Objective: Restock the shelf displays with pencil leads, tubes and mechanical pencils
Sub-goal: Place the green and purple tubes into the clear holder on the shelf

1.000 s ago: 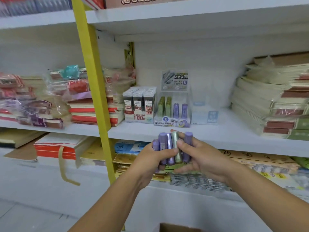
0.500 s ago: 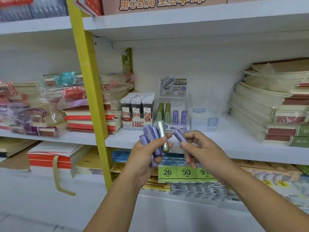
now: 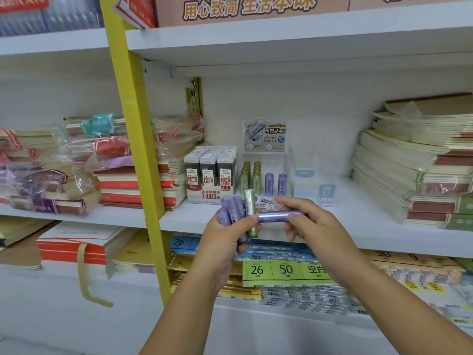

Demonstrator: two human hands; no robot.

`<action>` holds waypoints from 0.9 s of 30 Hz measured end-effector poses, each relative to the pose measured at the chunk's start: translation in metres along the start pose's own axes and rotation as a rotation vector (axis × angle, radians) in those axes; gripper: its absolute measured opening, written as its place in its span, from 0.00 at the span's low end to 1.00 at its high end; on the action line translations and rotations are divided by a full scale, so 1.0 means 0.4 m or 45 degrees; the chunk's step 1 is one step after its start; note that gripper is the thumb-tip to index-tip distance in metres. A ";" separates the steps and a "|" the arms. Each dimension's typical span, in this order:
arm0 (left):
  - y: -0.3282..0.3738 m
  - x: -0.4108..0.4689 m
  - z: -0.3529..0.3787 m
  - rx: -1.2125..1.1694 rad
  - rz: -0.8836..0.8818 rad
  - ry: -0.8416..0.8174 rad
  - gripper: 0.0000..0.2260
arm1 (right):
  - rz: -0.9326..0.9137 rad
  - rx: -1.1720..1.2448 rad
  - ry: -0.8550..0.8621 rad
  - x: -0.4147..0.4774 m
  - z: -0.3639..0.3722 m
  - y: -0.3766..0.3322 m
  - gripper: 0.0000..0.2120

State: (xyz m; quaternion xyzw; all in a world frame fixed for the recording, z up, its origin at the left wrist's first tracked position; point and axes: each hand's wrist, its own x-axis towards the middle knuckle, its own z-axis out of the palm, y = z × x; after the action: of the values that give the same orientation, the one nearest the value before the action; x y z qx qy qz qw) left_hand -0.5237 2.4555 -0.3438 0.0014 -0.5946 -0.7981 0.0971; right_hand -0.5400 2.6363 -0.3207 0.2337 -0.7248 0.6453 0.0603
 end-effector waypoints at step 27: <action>0.010 0.060 -0.006 -0.019 0.109 0.040 0.15 | -0.317 -0.079 0.350 0.151 -0.037 -0.077 0.12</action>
State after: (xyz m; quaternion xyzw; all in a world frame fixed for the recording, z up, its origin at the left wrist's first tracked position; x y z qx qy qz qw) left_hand -0.5463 2.4483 -0.3379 -0.0122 -0.5867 -0.7974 0.1405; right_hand -0.5836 2.6331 -0.2670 0.2294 -0.6948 0.6359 0.2454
